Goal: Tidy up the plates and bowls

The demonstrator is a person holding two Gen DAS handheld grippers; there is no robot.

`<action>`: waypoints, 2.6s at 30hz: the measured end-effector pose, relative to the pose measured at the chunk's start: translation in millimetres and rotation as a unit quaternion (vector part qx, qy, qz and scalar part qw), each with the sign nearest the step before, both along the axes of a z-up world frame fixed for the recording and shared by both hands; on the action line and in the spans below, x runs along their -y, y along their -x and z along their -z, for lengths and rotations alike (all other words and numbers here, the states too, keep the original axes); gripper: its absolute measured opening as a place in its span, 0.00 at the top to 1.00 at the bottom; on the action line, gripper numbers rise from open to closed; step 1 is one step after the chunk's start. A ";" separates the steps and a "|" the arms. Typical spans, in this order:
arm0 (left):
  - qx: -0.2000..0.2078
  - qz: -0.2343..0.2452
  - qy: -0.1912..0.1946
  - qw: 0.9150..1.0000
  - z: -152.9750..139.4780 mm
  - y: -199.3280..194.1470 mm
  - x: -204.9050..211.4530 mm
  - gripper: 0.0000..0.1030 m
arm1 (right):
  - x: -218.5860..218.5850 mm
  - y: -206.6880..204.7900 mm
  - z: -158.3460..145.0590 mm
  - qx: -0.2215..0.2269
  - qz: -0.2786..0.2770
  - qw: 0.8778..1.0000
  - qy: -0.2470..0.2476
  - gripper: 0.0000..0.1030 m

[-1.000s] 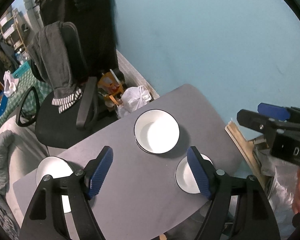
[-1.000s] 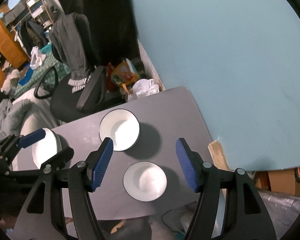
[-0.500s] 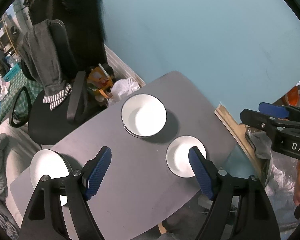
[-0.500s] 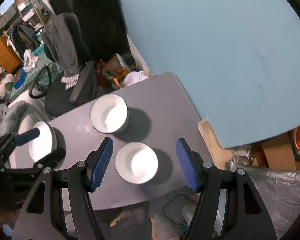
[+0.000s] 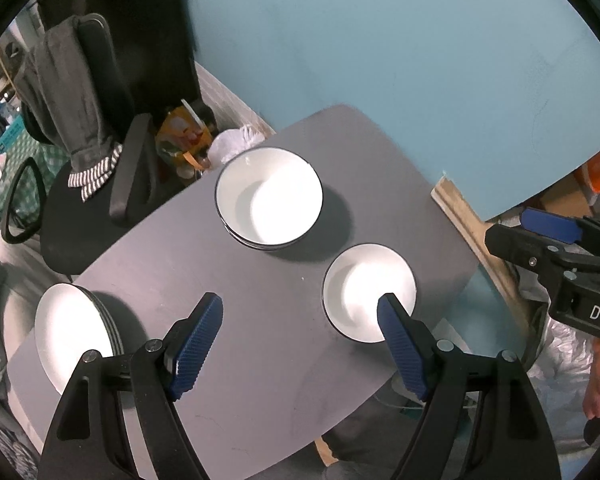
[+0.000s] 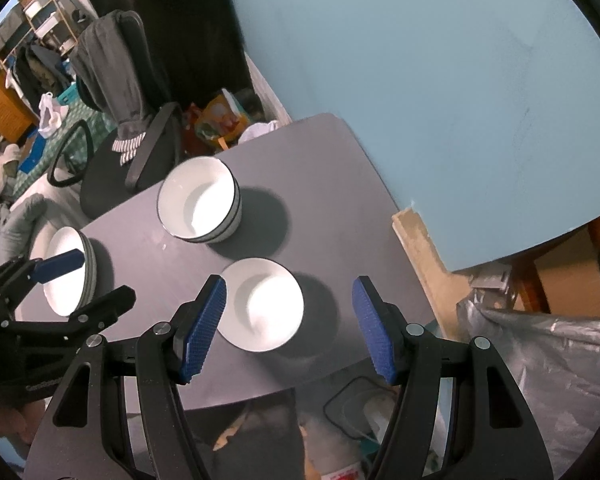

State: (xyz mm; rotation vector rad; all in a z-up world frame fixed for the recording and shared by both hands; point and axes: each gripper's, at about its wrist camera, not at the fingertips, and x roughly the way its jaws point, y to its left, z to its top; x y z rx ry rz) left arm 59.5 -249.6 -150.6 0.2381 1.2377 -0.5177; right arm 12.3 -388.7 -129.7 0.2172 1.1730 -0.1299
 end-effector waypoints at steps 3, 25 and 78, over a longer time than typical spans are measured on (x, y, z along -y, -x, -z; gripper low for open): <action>-0.013 0.000 -0.007 1.000 14.3 -1.2 3.9 0.22 | 2.9 -1.4 14.8 -0.005 0.000 1.000 -0.008 0.37; -0.061 -0.009 -0.048 0.997 114.2 -14.5 29.0 0.21 | 4.3 -18.4 128.4 -0.069 -0.029 0.997 -0.018 0.37; -0.147 -0.014 -0.028 0.989 153.8 -0.6 51.9 0.92 | -3.8 -29.3 157.7 -0.126 -0.055 0.990 -0.029 0.94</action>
